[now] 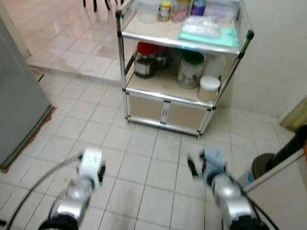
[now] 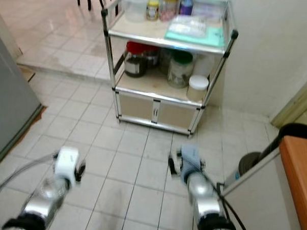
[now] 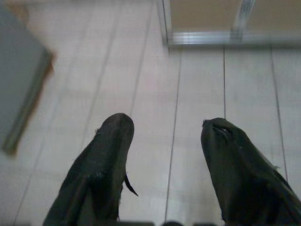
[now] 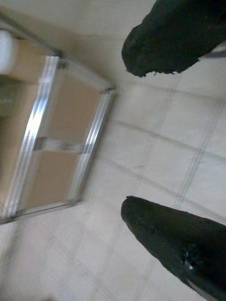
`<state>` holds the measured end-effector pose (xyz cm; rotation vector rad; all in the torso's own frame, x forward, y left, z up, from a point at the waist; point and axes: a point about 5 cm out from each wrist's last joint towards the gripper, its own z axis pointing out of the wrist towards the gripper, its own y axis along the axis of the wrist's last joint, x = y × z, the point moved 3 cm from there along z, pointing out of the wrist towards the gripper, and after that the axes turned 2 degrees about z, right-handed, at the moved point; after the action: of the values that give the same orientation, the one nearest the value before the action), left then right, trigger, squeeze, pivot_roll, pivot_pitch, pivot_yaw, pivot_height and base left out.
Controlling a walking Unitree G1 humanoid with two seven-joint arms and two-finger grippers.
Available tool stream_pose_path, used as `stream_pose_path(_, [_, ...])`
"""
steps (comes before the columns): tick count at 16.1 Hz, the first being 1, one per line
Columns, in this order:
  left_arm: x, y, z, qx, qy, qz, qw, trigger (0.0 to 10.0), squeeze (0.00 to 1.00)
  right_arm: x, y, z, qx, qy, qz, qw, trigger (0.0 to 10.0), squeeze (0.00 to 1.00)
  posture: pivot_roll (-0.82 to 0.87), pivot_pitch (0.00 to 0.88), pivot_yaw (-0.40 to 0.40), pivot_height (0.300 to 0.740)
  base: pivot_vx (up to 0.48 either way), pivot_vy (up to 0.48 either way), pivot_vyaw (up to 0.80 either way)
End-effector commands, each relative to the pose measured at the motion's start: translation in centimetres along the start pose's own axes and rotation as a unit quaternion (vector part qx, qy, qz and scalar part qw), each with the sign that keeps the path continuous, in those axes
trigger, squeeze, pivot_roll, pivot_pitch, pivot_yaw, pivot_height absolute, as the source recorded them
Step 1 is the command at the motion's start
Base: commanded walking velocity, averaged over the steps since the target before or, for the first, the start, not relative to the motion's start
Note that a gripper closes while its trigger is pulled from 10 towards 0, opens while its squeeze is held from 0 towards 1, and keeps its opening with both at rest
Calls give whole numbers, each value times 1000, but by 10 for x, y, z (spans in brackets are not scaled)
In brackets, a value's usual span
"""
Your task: Kitchen organization
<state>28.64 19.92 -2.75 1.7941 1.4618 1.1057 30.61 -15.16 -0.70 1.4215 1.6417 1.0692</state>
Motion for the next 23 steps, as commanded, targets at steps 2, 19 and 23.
stream_pose_path(2, [5,24,-5,-60,-5,14,998,10000,0,0,24,-6,-43,7,22,999,10000,1000,-93,0,14,740,0,0,0])
stream_pose_path(19, [-4,118,-74,-220,-36,-53,973,10000,0,7,102,-67,-146,-70,-41,986,10000,1000,-40,0,35,740,0,0,-716])
stream_pose_path(23, [-12,124,-81,-234,-36,-9,971,10000,0,7,120,-73,-188,-85,-87,975,10000,1000,-31,0,44,740,0,0,-750])
